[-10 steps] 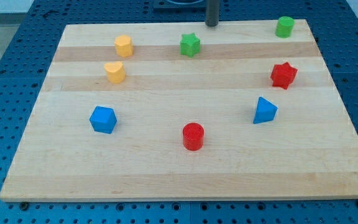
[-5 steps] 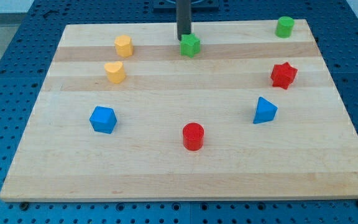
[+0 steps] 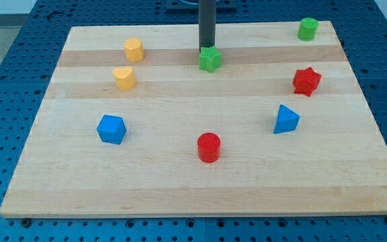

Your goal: Slide the green star towards the red star

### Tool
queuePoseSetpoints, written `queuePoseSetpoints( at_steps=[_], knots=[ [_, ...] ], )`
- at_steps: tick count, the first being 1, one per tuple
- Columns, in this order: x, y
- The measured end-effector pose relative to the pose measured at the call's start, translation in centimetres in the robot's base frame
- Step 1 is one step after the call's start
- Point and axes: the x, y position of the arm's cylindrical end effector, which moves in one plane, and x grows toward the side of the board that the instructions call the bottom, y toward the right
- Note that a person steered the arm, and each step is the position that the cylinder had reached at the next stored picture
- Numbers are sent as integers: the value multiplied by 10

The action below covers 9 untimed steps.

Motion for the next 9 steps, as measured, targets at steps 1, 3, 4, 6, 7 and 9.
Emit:
queuePoseSetpoints(
  at_steps=[1,3,4,6,7,9],
  knots=[
    [0,-17],
    [1,-44],
    [11,-47],
    [32,-21],
    [32,18],
    [23,93]
  ],
)
